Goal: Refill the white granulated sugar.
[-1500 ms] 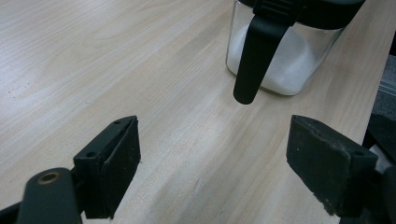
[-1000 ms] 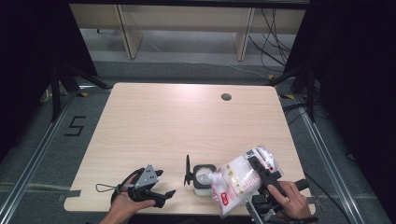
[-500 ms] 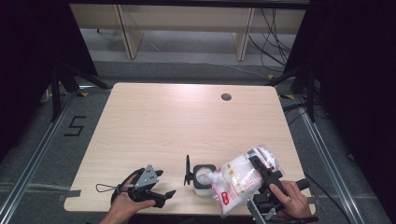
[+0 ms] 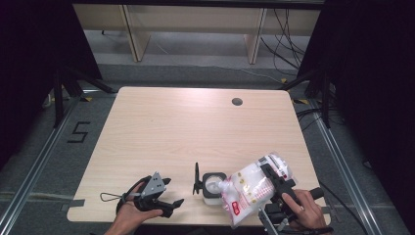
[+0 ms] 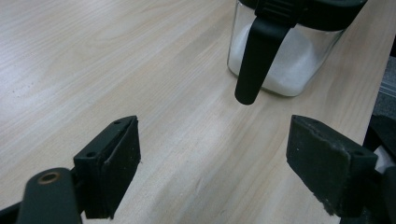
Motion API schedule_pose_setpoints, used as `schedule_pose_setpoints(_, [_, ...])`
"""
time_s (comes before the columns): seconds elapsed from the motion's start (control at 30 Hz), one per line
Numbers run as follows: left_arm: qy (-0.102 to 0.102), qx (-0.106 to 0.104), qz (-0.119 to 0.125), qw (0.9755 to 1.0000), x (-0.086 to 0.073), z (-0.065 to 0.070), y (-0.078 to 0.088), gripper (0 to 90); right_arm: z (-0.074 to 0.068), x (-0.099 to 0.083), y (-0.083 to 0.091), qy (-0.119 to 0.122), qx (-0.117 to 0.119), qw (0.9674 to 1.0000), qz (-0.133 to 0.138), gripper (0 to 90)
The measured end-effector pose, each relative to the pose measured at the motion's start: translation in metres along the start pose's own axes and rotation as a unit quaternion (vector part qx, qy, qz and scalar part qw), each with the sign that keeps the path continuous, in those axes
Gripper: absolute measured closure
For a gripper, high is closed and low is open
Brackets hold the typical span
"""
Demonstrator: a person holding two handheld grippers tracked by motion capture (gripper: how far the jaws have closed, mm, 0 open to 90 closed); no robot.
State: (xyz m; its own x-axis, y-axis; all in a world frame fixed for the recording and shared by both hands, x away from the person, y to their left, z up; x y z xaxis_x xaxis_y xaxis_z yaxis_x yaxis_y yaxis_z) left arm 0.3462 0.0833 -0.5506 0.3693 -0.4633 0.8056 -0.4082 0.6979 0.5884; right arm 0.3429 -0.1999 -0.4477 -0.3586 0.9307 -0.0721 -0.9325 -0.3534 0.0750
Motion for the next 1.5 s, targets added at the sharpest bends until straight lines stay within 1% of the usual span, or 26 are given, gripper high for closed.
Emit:
schedule_pose_setpoints(0.1, [0.008,0.005,0.015,0.9998,0.0029,0.0000,-0.0018,17.3,-0.0006,-0.0004,0.0000,-0.001,0.001,1.0000,-0.002,48.9])
schedule_pose_setpoints(0.13, [0.006,0.002,0.007,1.0000,0.0016,0.0000,-0.0011,17.3,-0.0003,-0.0003,-0.0001,0.001,0.000,1.0000,-0.001,48.9])
schedule_pose_setpoints(0.17, [-0.002,0.000,-0.001,1.0000,0.0002,-0.0001,0.0001,17.3,-0.0045,-0.0015,0.0003,-0.014,0.007,0.9998,-0.008,48.9])
schedule_pose_setpoints(0.2, [-0.006,0.006,0.000,1.0000,0.0005,-0.0012,0.0006,17.3,-0.0001,0.0006,-0.0003,0.009,-0.001,1.0000,0.002,48.9])
schedule_pose_setpoints(0.23, [0.002,0.004,0.009,1.0000,0.0017,-0.0003,-0.0005,17.3,0.0000,0.0008,-0.0003,0.008,-0.001,1.0000,0.003,48.9])
schedule_pose_setpoints(0.3, [-0.005,0.002,0.005,1.0000,0.0020,-0.0016,-0.0006,17.3,-0.0001,0.0008,-0.0006,0.006,0.000,1.0000,0.003,48.9])
schedule_pose_setpoints(0.33, [0.008,0.000,0.008,0.9999,0.0014,0.0006,-0.0011,17.3,-0.0003,0.0008,-0.0002,0.008,0.002,1.0000,0.000,48.9])
schedule_pose_setpoints(0.37, [-0.004,0.005,0.001,1.0000,0.0003,-0.0007,0.0005,17.3,-0.0003,0.0013,-0.0004,0.008,0.001,1.0000,0.002,48.9])
schedule_pose_setpoints(0.43, [0.004,0.007,0.011,0.9999,0.0022,-0.0005,-0.0006,17.3,0.0000,0.0018,-0.0005,0.004,-0.001,1.0000,0.006,48.9])
schedule_pose_setpoints(0.5, [-0.008,0.002,0.009,0.9999,0.0026,-0.0016,-0.0008,17.3,-0.0023,0.0009,-0.0001,-0.008,0.004,1.0000,0.001,48.9])
schedule_pose_setpoints(0.53, [0.005,0.002,0.008,1.0000,0.0014,0.0003,-0.0006,17.3,0.0002,0.0014,-0.0002,0.004,0.000,1.0000,0.004,49.0])
schedule_pose_setpoints(0.57, [-0.004,0.007,0.003,1.0000,0.0006,-0.0014,0.0005,17.3,0.0003,0.0013,-0.0004,0.003,0.000,1.0000,0.004,48.9])
schedule_pose_setpoints(0.63, [-0.004,0.008,0.009,0.9999,0.0026,-0.0019,0.0000,17.3,0.0003,0.0011,-0.0002,0.002,0.000,1.0000,0.003,49.0])
schedule_pose_setpoints(0.7, [0.006,0.001,0.009,0.9999,0.0017,0.0008,-0.0010,17.3,0.0005,0.0009,0.0004,0.003,0.002,1.0000,0.003,49.0])
schedule_pose_setpoints(0.77, [-0.006,0.006,0.000,1.0000,0.0004,-0.0012,0.0005,17.3,0.0009,0.0010,0.0001,0.002,0.001,1.0000,0.004,48.9])
schedule_pose_setpoints(0.8, [0.003,0.007,0.011,0.9999,0.0023,-0.0006,-0.0007,17.3,0.0008,0.0010,0.0002,0.001,0.001,1.0000,0.004,49.0])
schedule_pose_setpoints(0.87, [0.001,0.006,0.013,0.9999,0.0028,-0.0007,-0.0009,17.3,-0.0012,0.0000,0.0009,-0.007,0.005,1.0000,-0.001,49.0])
schedule_pose_setpoints(0.93, [-0.005,0.004,-0.001,1.0000,0.0001,-0.0015,0.0010,17.3,-0.0001,-0.0001,-0.0002,-0.002,0.002,1.0000,0.002,49.0])
schedule_pose_setpoints(1.07, [0.002,0.008,0.007,0.9999,0.0017,-0.0006,-0.0002,17.3,0.0007,-0.0002,0.0003,0.001,0.001,1.0000,0.003,49.0])
schedule_pose_setpoints(1.1, [-0.004,0.005,0.001,1.0000,0.0004,-0.0010,0.0006,17.3,-0.0024,-0.0014,0.0005,-0.016,0.006,0.9998,-0.003,49.0])
schedule_pose_setpoints(1.2, [0.000,0.006,0.010,0.9999,0.0025,-0.0014,-0.0001,17.3,0.0018,0.0003,0.0012,0.002,-0.003,1.0000,0.002,49.0])
schedule_pose_setpoints(1.23, [0.002,0.007,0.013,0.9999,0.0026,-0.0009,-0.0007,17.3,-0.0026,-0.0009,0.0019,-0.014,0.006,0.9999,-0.006,49.0])
schedule_pose_setpoints(1.3, [-0.005,0.007,0.002,1.0000,0.0003,-0.0012,0.0005,17.3,-0.0022,0.0003,0.0000,-0.010,0.003,0.9999,-0.001,49.0])
schedule_pose_setpoints(1.33, [-0.005,0.008,0.003,0.9999,0.0010,-0.0014,0.0006,17.3,0.0003,0.0014,0.0000,0.006,0.000,1.0000,0.001,49.0])
schedule_pose_setpoints(1.37, [0.002,0.006,0.014,0.9999,0.0028,-0.0005,-0.0006,17.3,-0.0033,0.0002,0.0010,-0.006,0.005,0.9999,-0.006,49.0])
schedule_pose_setpoints(1.5, [-0.010,0.005,-0.003,0.9999,0.0002,-0.0014,0.0013,17.3,0.0005,0.0015,-0.0006,0.008,-0.001,1.0000,0.004,49.1])
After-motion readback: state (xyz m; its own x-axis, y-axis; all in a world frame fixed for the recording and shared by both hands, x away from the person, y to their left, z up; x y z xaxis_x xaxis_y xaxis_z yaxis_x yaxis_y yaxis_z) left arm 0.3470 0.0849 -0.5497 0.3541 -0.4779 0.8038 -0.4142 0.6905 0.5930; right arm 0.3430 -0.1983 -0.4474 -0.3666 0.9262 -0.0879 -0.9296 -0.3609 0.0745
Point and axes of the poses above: each handheld gripper's, and its own axes: y roughly backward along the jaws, x roughly out of its top, z roughly to its right, the point moved 9 cm from there along -y, roughly forward along the jaws, and after that the axes turned 3 degrees about -x, right-handed, at the moved point
